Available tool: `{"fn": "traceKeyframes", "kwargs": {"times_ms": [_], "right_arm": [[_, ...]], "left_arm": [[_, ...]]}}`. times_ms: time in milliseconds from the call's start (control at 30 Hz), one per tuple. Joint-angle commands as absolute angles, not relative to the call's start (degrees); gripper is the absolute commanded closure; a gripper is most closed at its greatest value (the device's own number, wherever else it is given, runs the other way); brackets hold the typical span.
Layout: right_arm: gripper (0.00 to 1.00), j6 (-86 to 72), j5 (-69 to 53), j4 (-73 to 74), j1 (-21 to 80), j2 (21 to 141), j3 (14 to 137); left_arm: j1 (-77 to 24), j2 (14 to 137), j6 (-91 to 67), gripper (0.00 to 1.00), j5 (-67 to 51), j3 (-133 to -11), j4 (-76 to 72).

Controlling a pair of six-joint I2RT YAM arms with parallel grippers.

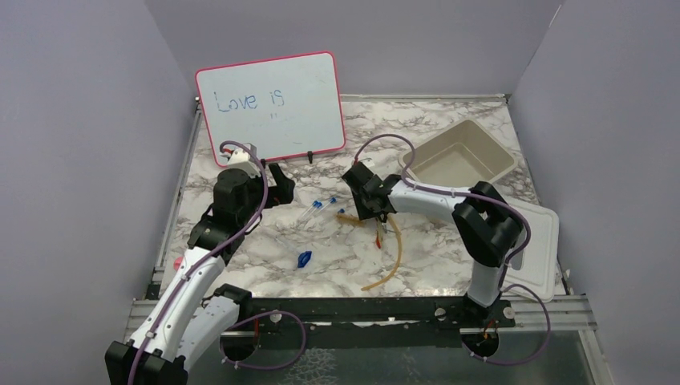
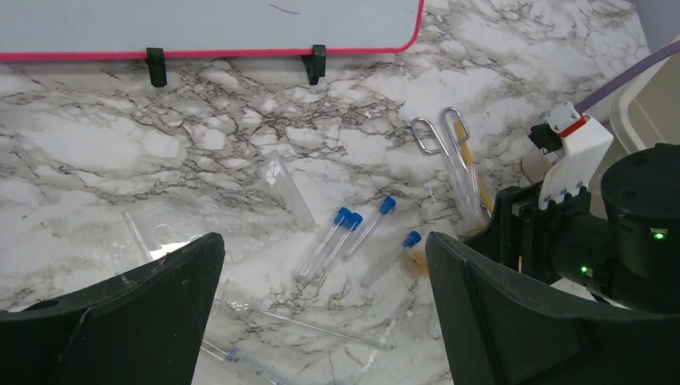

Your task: Organize the chemistry lab equipment

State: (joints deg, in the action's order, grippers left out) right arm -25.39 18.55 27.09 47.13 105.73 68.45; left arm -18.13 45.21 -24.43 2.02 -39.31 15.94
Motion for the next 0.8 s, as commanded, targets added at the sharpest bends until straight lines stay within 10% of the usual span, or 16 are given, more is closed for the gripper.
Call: {"fn": "traceKeyframes", "kwargs": {"times_ms": [0, 767], "right_arm": [[0.57, -25.6, 20.1, 22.4, 47.2, 108.4, 70.5], [0.73, -23.1, 21.1, 21.7, 47.3, 101.2, 70.4]], "left_arm": [[-18.4, 45.1, -24.5, 0.01, 2.1, -39.3, 14.4], [-18.4, 44.3, -24.4, 0.01, 2.1, -38.9, 14.7]]}}
